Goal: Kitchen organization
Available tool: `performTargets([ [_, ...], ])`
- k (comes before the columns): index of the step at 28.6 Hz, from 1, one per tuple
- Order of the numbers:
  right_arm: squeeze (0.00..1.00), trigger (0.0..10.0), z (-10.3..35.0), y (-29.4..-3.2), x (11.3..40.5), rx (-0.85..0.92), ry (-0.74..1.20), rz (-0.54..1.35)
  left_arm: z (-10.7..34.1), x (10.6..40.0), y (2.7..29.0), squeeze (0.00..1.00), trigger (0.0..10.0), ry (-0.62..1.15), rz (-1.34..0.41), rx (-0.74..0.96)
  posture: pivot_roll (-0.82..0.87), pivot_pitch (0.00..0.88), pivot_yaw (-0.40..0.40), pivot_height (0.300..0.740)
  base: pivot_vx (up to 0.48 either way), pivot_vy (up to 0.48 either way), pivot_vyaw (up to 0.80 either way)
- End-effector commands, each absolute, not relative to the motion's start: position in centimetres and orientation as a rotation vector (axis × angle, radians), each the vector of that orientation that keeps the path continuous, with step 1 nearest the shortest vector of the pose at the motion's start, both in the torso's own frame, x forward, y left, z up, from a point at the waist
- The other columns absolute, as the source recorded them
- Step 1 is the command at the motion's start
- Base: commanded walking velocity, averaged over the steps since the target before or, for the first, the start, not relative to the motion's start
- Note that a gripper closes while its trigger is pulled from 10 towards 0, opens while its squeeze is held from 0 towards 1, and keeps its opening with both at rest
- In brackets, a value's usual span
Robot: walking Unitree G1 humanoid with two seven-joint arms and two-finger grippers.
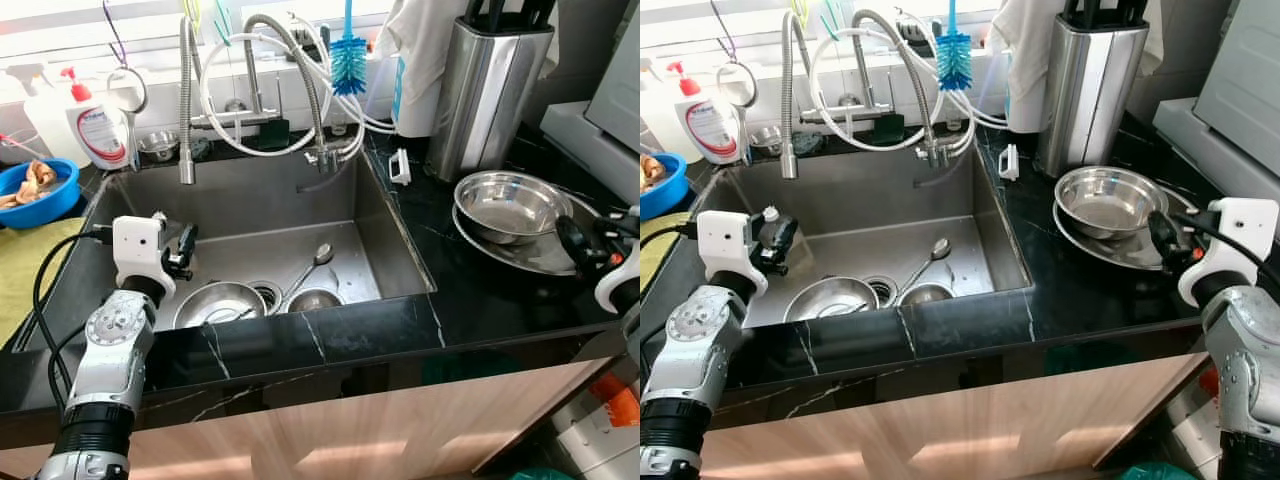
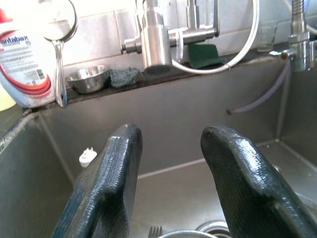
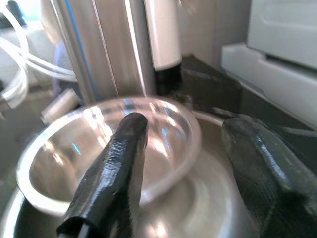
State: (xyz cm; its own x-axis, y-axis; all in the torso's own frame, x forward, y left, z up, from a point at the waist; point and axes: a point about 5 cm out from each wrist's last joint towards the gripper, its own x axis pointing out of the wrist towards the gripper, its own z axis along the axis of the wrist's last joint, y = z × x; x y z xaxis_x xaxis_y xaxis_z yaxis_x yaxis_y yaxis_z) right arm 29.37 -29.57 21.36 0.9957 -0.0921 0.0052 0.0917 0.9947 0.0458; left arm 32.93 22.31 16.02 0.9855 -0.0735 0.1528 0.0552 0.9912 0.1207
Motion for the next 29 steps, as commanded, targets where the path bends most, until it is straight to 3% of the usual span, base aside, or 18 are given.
performTargets([
  [1, 1.0, 10.0, 21.2, -28.7, 30.0, 0.089, -0.016, -0.064, 16.8, 33.2, 22.0, 0.0, 10.0, -0.177, -0.071, 0.132, -0.09, 0.0, 0.071, 0.74, 0.0, 0.0, 0.0],
  [3, 1.0, 10.0, 21.2, -28.5, 30.1, 0.092, -0.02, -0.058, 16.8, 33.2, 22.0, 0.0, 10.0, -0.178, -0.074, 0.132, -0.09, 0.0, 0.072, 0.74, 0.0, 0.0, 0.0],
  [4, 0.91, 10.0, 21.3, -28.2, 30.5, 0.071, -0.023, -0.057, 16.9, 33.3, 21.9, 0.0, 10.0, -0.179, -0.077, 0.135, -0.09, 0.0, 0.072, 0.74, 0.0, 0.0, 0.0],
  [5, 0.91, 10.0, 21.3, -28.2, 30.5, 0.071, -0.023, -0.057, 16.9, 33.3, 21.9, 0.0, 10.0, -0.179, -0.077, 0.135, -0.09, 0.0, 0.072, 0.74, 0.0, 0.0, 0.0],
  [6, 0.0, 10.0, 21.6, -28.1, 31.0, 0.062, -0.032, -0.083, 16.8, 33.4, 21.8, 0.0, 10.0, -0.178, -0.076, 0.135, -0.09, 0.0, 0.074, 0.74, 0.0, 0.0, 0.0],
  [19, 0.0, 10.0, 23.4, -29.0, 32.6, 0.196, -0.1, -0.296, 16.8, 33.3, 21.8, 0.0, 10.0, -0.173, -0.09, 0.145, -0.08, 0.0, 0.072, 0.74, 0.0, 0.0, 0.0],
  [29, 0.0, 10.0, 22.4, -29.6, 32.5, 0.225, -0.023, -0.365, 16.6, 33.2, 21.2, 0.0, 10.0, -0.168, -0.124, 0.16, -0.08, 0.0, 0.072, 0.74, 0.0, 0.0, 0.0],
])
